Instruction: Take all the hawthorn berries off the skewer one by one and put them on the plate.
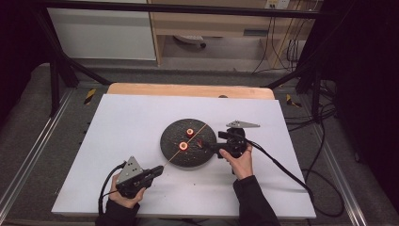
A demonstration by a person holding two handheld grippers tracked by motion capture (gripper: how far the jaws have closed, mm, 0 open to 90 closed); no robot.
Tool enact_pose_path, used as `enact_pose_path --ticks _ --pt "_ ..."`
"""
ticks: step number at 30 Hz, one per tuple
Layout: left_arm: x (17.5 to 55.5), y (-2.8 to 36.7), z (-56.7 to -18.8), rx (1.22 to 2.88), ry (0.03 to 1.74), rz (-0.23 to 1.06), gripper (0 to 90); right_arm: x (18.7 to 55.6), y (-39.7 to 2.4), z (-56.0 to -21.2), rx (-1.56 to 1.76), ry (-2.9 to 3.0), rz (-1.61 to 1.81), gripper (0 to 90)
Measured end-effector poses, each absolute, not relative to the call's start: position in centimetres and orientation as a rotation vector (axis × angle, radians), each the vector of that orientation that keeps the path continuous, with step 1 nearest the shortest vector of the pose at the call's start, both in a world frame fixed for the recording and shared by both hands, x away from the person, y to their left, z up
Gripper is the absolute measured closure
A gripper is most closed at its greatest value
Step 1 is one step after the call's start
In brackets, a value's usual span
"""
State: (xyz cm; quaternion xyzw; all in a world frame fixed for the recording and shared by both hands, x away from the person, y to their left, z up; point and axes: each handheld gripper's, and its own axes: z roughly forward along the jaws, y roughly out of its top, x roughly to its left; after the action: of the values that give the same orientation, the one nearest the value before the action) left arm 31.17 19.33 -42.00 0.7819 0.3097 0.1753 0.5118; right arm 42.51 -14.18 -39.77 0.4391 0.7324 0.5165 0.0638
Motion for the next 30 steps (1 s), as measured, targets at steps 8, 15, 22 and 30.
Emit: enact_pose_path --ticks 8,15,22,30 --pt "31.1 19.2 -42.1 1.883 0.746 0.421 88.1 40.9 -13.6 -39.6 1.291 2.228 1.629 4.3" --pt "31.1 19.0 -42.1 1.889 0.74 0.421 88.1 40.1 -12.7 -39.8 1.276 2.251 1.664 4.0" --pt "31.0 18.9 -42.1 1.892 0.736 0.421 88.1 39.9 -10.9 -40.0 1.257 2.274 1.707 5.9" --pt "31.0 18.9 -42.1 1.893 0.732 0.421 88.1 39.9 -9.2 -40.4 1.252 2.287 1.772 18.0"
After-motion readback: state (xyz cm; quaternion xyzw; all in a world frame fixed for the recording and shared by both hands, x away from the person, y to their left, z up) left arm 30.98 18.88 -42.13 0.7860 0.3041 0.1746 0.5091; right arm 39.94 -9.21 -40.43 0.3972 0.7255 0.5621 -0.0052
